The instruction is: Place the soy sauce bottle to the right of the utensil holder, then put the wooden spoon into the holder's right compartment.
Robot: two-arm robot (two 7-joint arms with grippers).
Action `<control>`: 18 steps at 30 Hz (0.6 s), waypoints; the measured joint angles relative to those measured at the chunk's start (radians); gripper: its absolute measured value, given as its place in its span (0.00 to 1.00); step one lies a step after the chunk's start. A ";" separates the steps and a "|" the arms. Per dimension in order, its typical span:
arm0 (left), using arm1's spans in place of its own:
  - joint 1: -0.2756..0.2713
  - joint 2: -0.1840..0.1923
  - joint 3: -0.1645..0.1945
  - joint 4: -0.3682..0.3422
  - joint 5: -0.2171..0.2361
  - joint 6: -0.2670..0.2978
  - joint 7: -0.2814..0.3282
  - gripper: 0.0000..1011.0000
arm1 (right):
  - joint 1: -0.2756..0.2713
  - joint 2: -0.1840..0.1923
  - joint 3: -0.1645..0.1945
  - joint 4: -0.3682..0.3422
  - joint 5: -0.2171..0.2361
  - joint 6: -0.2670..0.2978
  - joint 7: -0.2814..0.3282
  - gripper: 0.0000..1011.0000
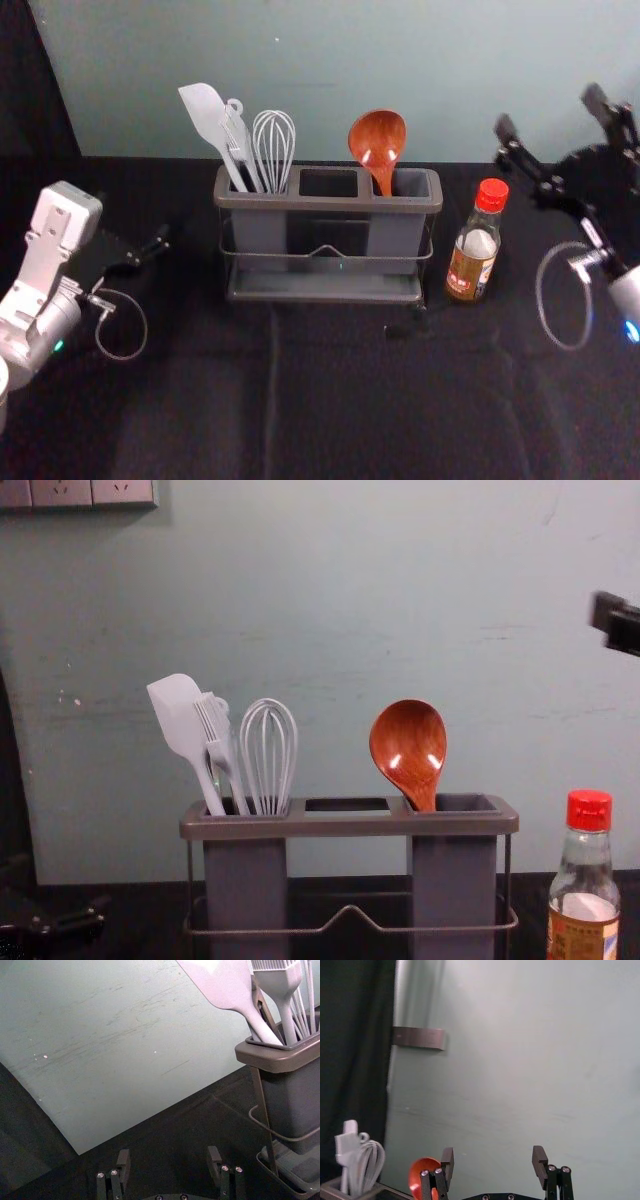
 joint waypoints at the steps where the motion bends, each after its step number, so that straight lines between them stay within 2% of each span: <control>1: 0.000 0.000 0.000 0.000 0.000 0.000 0.000 0.99 | -0.014 -0.004 0.009 -0.004 0.000 -0.004 -0.005 0.99; 4: 0.000 0.000 0.000 0.000 0.000 0.000 0.000 0.99 | -0.081 -0.021 0.045 -0.023 0.003 -0.025 -0.027 0.99; 7: 0.000 0.000 0.000 0.000 0.000 0.000 0.000 0.99 | -0.126 -0.032 0.065 -0.025 0.011 -0.038 -0.034 0.99; 12: 0.000 0.000 0.000 0.000 0.000 0.000 0.000 0.99 | -0.157 -0.045 0.082 0.009 0.044 -0.043 -0.024 0.99; 14: 0.000 0.000 0.000 0.000 0.000 0.000 0.000 0.99 | -0.163 -0.058 0.087 0.052 0.080 -0.046 -0.002 0.99; 18: 0.000 0.000 0.000 0.000 0.000 0.000 0.000 0.99 | -0.157 -0.074 0.086 0.116 0.103 -0.049 0.020 0.99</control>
